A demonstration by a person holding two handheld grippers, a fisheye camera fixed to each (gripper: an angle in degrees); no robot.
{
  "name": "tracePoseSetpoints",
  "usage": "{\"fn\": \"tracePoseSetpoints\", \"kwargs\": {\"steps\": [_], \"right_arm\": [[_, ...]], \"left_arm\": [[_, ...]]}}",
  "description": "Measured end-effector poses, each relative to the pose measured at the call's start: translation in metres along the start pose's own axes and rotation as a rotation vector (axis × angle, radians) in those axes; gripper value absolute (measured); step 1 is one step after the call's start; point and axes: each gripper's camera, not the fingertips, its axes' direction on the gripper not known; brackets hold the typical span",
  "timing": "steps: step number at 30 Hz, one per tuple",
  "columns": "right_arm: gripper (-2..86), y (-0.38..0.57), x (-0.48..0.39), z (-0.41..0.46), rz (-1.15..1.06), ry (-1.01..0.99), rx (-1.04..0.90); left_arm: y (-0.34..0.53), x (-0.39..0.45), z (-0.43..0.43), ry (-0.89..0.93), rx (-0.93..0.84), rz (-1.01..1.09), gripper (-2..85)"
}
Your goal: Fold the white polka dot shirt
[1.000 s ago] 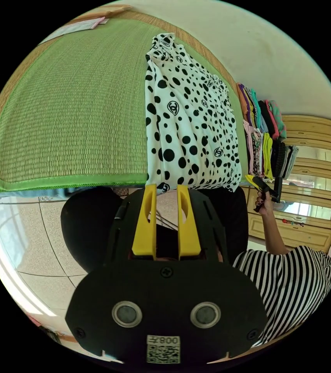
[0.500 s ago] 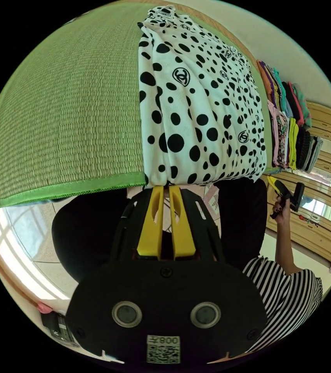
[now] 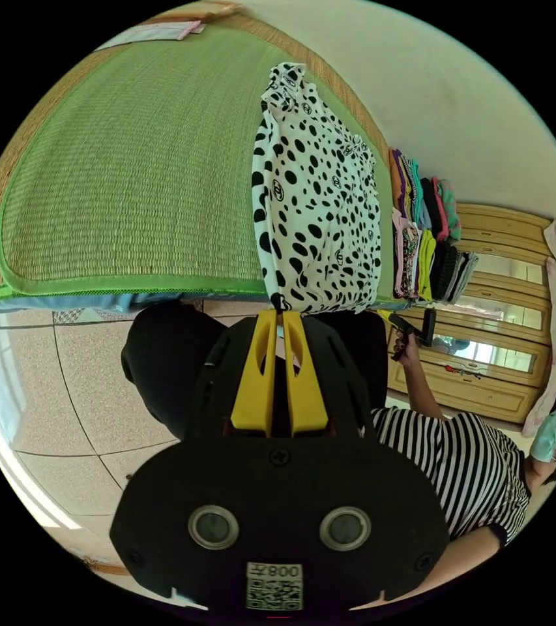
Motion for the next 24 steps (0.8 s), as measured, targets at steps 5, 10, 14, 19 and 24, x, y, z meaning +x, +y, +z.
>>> {"fn": "tracePoseSetpoints", "kwargs": {"steps": [5,10,14,19,24], "right_arm": [[13.7,-0.024,-0.015,0.029,-0.097,0.07,-0.14],[13.9,-0.048,-0.014,0.05,-0.112,0.075,-0.21],[13.4,-0.058,-0.01,0.062,-0.117,0.092,-0.259],[13.5,-0.061,-0.006,0.067,-0.111,0.005,-0.275],[12.4,-0.069,-0.008,0.083,-0.122,0.014,-0.346]], "left_arm": [[0.016,-0.026,-0.005,0.049,-0.012,-0.042,1.5],[0.031,-0.047,-0.018,0.084,0.031,-0.087,1.6],[0.041,-0.062,-0.03,0.1,0.059,-0.118,1.6],[0.049,-0.074,-0.037,0.119,0.075,-0.139,1.6],[0.054,-0.082,-0.04,0.141,0.068,-0.143,1.5]]}}
